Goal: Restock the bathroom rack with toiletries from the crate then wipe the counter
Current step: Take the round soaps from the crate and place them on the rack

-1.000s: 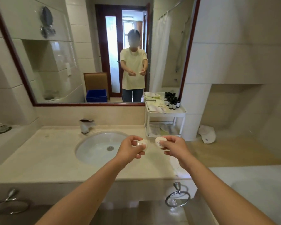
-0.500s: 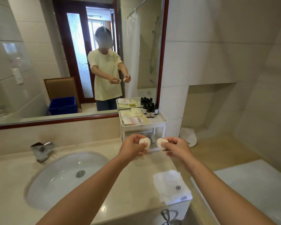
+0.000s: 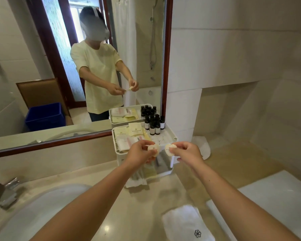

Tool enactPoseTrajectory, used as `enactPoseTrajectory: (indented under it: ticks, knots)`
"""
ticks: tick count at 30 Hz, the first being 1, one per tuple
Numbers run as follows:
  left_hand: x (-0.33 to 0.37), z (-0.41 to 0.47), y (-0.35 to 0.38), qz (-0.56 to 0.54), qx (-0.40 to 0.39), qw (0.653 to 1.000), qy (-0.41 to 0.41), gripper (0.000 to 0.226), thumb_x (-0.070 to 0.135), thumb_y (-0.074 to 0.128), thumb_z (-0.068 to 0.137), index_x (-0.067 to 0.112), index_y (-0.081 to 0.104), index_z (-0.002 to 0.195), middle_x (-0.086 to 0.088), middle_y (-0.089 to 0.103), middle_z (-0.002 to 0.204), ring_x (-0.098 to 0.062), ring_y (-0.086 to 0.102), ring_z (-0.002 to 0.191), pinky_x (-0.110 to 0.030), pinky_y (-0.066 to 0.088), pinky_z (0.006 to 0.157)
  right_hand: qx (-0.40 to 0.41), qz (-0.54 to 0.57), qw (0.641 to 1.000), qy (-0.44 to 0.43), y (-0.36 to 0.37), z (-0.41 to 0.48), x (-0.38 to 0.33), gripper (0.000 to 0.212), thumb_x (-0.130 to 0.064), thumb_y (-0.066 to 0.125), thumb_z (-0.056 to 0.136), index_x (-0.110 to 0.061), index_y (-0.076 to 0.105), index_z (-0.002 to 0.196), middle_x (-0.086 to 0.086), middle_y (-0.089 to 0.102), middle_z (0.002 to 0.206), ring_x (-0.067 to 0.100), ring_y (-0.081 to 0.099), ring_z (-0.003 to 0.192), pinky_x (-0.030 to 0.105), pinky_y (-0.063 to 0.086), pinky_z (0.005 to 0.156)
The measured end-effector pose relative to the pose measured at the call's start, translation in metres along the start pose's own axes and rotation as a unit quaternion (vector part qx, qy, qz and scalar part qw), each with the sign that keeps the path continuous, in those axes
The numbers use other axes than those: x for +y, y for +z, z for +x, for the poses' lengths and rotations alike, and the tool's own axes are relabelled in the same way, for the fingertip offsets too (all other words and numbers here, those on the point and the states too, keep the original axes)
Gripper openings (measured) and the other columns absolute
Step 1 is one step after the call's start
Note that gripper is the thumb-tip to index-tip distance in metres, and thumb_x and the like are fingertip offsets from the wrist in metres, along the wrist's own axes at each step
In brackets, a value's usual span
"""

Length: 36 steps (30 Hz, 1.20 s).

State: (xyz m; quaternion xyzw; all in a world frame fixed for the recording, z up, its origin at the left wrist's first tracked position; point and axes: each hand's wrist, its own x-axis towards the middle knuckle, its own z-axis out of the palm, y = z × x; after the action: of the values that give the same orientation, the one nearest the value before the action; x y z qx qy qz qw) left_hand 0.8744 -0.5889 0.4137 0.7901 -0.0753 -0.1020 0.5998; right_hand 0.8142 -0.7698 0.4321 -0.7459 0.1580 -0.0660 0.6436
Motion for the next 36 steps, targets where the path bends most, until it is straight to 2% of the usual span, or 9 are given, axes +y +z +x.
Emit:
enactPoseTrajectory:
  ticks: [3,6,9,13,18,21,29,33,36]
  knots:
    - [0.002,0.032,0.003,0.013,0.017,1.000,0.002,0.028,0.016,0.072,0.085,0.018,0.065,0.112,-0.008,0.067,0.101,-0.017,0.073,0.071,-0.022,0.054,0.057,-0.009,-0.031,0.999,-0.007,-0.004,0.045,0.000,0.022,-0.013,0.077,0.079,-0.013,0.071,0.101,0.001,0.068,0.098,0.011,0.062,0.088,0.027,0.051,0.080]
    - [0.004,0.065,0.010,0.039,0.030,0.999,-0.003,0.028,0.018,0.074,0.084,0.020,0.065,0.110,-0.002,0.070,0.095,-0.014,0.072,0.069,-0.025,0.057,0.059,-0.026,-0.057,0.998,-0.010,-0.006,0.092,0.003,0.027,-0.016,0.079,0.077,-0.015,0.070,0.103,-0.001,0.067,0.095,0.007,0.060,0.081,0.019,0.045,0.067]
    - [0.001,0.100,0.021,0.074,0.050,0.996,-0.011,0.025,0.021,0.074,0.084,0.022,0.065,0.107,0.006,0.072,0.085,-0.010,0.071,0.066,-0.029,0.060,0.062,-0.041,-0.088,0.995,-0.011,-0.009,0.139,0.010,0.027,-0.017,0.081,0.075,-0.016,0.070,0.099,-0.003,0.069,0.091,0.010,0.063,0.082,0.020,0.047,0.069]
    - [-0.013,0.140,0.034,0.117,0.083,0.988,-0.053,0.025,0.027,0.075,0.083,0.026,0.067,0.106,0.005,0.072,0.089,-0.010,0.070,0.069,-0.035,0.061,0.068,-0.071,-0.144,0.987,-0.011,-0.006,0.187,0.020,0.019,-0.020,0.081,0.076,-0.024,0.069,0.090,-0.005,0.071,0.087,0.008,0.067,0.079,0.015,0.048,0.057]
    - [-0.032,0.173,0.044,0.179,0.123,0.971,-0.098,0.029,0.033,0.076,0.080,0.026,0.067,0.107,0.011,0.067,0.093,-0.007,0.064,0.083,-0.036,0.058,0.078,-0.095,-0.237,0.967,-0.020,0.005,0.224,0.031,0.016,-0.026,0.078,0.076,-0.032,0.067,0.086,-0.014,0.067,0.083,0.007,0.065,0.078,0.026,0.054,0.068]
    - [-0.035,0.185,0.046,0.220,0.137,0.959,-0.110,0.032,0.037,0.078,0.077,0.027,0.068,0.106,0.013,0.065,0.088,-0.005,0.063,0.080,-0.033,0.056,0.076,-0.104,-0.299,0.948,-0.026,0.011,0.239,0.032,0.016,-0.031,0.076,0.077,-0.037,0.064,0.086,-0.017,0.064,0.083,0.004,0.063,0.073,0.026,0.052,0.063]
    - [-0.036,0.199,0.049,0.264,0.169,0.941,-0.130,0.026,0.042,0.079,0.073,0.032,0.056,0.082,0.014,0.064,0.078,-0.005,0.062,0.071,-0.032,0.053,0.065,-0.096,-0.426,0.890,-0.130,0.021,0.259,0.037,0.021,-0.033,0.064,0.081,-0.034,0.069,0.101,-0.013,0.068,0.098,0.011,0.062,0.085,0.024,0.045,0.059]
    - [-0.038,0.196,0.052,0.273,0.182,0.938,-0.115,0.023,0.039,0.078,0.074,0.030,0.057,0.078,0.013,0.064,0.074,-0.006,0.061,0.070,-0.035,0.055,0.065,-0.092,-0.451,0.870,-0.176,0.024,0.260,0.039,0.015,-0.022,0.060,0.085,-0.031,0.070,0.091,-0.010,0.061,0.115,0.013,0.060,0.082,0.023,0.036,0.054]
    - [-0.037,0.192,0.055,0.275,0.191,0.936,-0.109,0.021,0.034,0.076,0.076,0.028,0.056,0.073,0.010,0.064,0.070,-0.007,0.060,0.066,-0.031,0.050,0.057,-0.094,-0.452,0.868,-0.184,0.025,0.260,0.043,0.016,-0.019,0.058,0.087,-0.030,0.069,0.087,-0.007,0.059,0.121,0.014,0.060,0.080,0.023,0.036,0.053]
